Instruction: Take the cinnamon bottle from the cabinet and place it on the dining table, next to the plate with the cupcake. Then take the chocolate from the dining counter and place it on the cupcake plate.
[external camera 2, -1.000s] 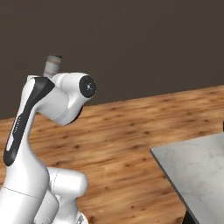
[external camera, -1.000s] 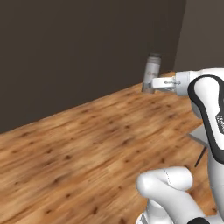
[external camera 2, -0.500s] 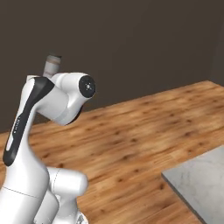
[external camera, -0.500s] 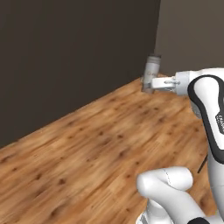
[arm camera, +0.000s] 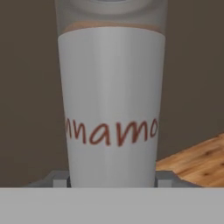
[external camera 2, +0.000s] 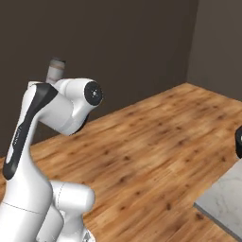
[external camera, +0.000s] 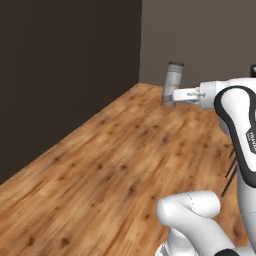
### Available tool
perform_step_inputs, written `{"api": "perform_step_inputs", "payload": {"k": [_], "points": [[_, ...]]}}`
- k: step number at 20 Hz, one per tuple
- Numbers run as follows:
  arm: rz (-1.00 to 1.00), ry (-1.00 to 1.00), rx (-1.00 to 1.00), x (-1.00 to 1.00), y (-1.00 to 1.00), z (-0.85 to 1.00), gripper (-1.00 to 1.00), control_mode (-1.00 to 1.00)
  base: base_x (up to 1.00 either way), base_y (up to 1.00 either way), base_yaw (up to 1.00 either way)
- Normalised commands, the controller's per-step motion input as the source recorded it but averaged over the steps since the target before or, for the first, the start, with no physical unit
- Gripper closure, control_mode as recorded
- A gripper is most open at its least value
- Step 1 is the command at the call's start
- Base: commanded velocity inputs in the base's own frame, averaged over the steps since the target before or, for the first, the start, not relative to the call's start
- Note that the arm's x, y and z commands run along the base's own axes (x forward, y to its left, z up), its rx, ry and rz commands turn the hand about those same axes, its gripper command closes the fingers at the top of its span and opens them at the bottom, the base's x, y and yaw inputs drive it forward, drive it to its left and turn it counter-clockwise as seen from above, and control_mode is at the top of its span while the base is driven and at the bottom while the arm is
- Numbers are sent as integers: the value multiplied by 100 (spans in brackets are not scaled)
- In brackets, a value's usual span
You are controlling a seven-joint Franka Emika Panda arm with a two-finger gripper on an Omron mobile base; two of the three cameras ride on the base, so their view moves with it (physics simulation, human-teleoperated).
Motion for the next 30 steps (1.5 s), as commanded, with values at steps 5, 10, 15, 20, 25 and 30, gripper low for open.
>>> {"api": "perform_step_inputs", "payload": {"k": [5,10,15,20,25,30], "points": [[0,0,0,0,0,0,100,100,69,38,-42],[0,0,0,0,0,0,100,100,70,38,-40],[0,0,0,0,0,0,100,100,71,38,-40],[0,0,0,0,0,0,100,100,71,38,-39],[0,0,0,0,0,0,100,100,73,37,-38],[0,0,0,0,0,0,100,100,72,37,-38]]}}
